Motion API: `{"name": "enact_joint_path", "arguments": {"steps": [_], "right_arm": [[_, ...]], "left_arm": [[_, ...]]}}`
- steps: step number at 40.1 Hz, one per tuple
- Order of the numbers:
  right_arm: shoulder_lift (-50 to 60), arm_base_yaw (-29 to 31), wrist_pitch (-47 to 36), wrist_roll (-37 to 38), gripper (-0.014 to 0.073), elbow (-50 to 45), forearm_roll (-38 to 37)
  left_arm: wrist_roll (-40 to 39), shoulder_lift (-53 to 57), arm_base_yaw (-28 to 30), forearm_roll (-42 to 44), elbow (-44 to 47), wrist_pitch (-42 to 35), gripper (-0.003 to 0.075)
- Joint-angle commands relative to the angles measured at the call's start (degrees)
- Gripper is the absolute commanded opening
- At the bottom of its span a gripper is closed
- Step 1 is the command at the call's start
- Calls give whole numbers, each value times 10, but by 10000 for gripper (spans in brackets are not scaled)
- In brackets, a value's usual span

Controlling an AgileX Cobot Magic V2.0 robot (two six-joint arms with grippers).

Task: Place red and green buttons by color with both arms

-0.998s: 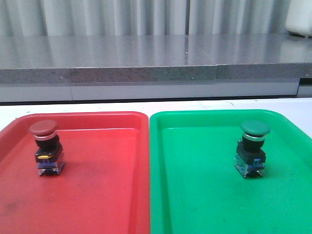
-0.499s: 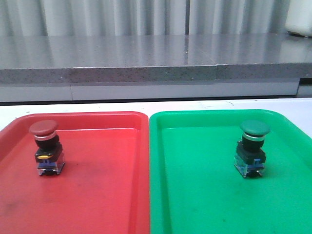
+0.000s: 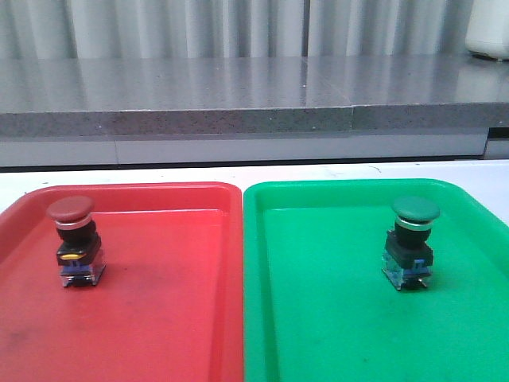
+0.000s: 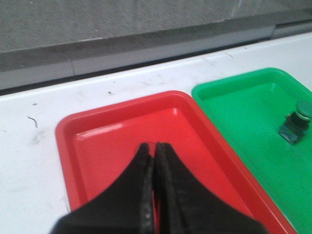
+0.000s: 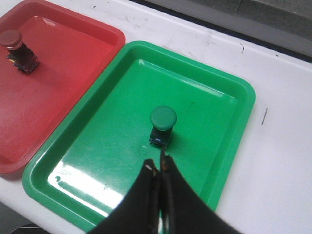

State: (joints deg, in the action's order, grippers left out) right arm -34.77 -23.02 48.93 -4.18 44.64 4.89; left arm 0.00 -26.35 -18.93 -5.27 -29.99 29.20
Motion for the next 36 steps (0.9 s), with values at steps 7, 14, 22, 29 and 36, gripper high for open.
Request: {"name": "enact_joint_path", "arguments": {"steps": [7,14,22,29,36], "right_arm": [[-1,0,-39,0,-70,15,3],[-1,0,-39,0,-70,15,3],[-1,0,-39,0,-70,15,3],[-1,0,-38,0,-70,15,3],[-1,0,-37,0,-70,15,3]], "left_arm": [[-5,130,88,1,152,-227,-20],[-5,225,129,1,250,-287,-20],[-5,273,157,1,305,-292,-20],[-5,277,157,1,316,-304,-20],[-5,276,157,1,316,-305,-20]]}}
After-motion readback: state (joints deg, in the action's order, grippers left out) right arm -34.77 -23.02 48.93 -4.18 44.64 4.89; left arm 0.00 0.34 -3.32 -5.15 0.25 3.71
